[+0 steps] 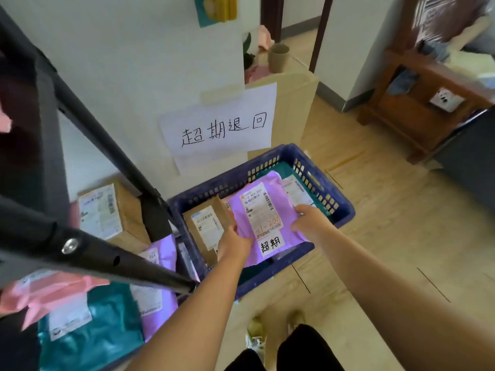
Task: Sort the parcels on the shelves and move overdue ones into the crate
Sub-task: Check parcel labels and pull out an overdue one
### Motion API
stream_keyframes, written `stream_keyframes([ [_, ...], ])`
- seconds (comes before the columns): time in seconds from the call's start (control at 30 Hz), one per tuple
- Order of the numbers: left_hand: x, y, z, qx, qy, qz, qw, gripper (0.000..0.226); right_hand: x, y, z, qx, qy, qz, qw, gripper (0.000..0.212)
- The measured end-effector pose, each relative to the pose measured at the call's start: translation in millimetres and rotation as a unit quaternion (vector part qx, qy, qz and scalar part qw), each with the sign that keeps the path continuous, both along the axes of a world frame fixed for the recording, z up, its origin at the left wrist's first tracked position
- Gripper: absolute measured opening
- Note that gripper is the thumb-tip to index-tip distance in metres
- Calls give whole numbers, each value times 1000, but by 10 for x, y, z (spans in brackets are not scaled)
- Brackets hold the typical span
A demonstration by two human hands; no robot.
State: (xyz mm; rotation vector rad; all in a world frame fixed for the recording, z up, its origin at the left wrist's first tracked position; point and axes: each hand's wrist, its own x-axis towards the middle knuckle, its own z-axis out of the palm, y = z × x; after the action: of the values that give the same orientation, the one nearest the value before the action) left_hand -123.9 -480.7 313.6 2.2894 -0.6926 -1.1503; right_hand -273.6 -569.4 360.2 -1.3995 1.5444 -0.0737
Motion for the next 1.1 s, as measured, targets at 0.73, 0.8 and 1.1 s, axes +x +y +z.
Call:
stream_keyframes([
  [0.73, 287, -893, -1124, 98, -104, 45, 989, 46, 659, -1301, -1822, 83, 30, 15, 996, 37],
  [0.8, 307, -877, -1191, 113, -142, 11, 983, 50, 681, -1348, -1941, 89, 41, 9, 995, 38],
  [1.1, 281, -758, -1343, 118, -179, -79, 973, 69, 719, -1319, -2146, 66, 97, 68, 991, 29],
])
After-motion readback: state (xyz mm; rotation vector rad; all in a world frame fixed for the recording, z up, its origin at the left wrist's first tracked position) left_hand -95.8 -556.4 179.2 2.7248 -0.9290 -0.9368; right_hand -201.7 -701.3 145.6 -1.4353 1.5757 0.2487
